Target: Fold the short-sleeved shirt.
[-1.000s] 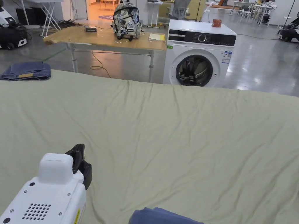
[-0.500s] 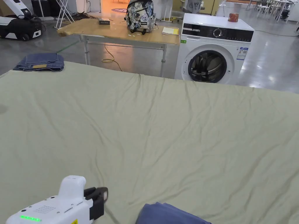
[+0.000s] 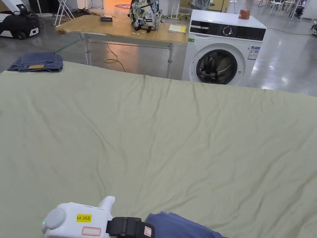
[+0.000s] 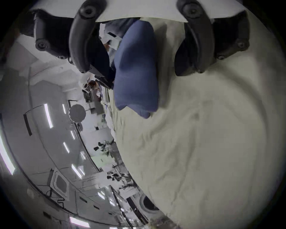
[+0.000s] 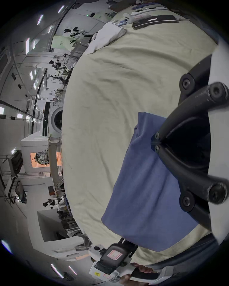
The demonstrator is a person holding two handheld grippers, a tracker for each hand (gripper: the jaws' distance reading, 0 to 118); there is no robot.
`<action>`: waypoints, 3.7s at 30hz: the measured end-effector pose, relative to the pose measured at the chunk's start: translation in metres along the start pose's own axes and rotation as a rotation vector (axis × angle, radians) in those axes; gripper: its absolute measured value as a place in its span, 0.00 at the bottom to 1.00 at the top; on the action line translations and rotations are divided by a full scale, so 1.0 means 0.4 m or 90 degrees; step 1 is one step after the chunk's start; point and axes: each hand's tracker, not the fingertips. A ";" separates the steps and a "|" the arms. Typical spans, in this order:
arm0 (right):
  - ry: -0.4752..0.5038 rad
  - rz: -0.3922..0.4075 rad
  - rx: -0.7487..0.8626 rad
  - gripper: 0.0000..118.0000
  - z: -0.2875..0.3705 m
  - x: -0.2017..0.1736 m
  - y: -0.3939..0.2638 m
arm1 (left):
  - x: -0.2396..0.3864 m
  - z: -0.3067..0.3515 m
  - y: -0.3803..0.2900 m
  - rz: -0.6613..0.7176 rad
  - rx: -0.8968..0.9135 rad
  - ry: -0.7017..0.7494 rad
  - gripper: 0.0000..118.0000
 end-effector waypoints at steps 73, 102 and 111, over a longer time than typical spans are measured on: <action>-0.035 0.062 0.096 0.00 0.035 -0.055 0.224 | -0.045 1.056 0.162 0.080 0.209 0.628 0.58; -0.070 -0.007 0.188 0.00 0.067 0.047 0.279 | 0.287 0.278 0.046 -0.335 0.439 0.576 0.00; -0.096 -0.038 0.304 0.00 0.105 0.069 0.347 | 0.427 0.040 -0.046 -0.440 0.633 0.611 0.00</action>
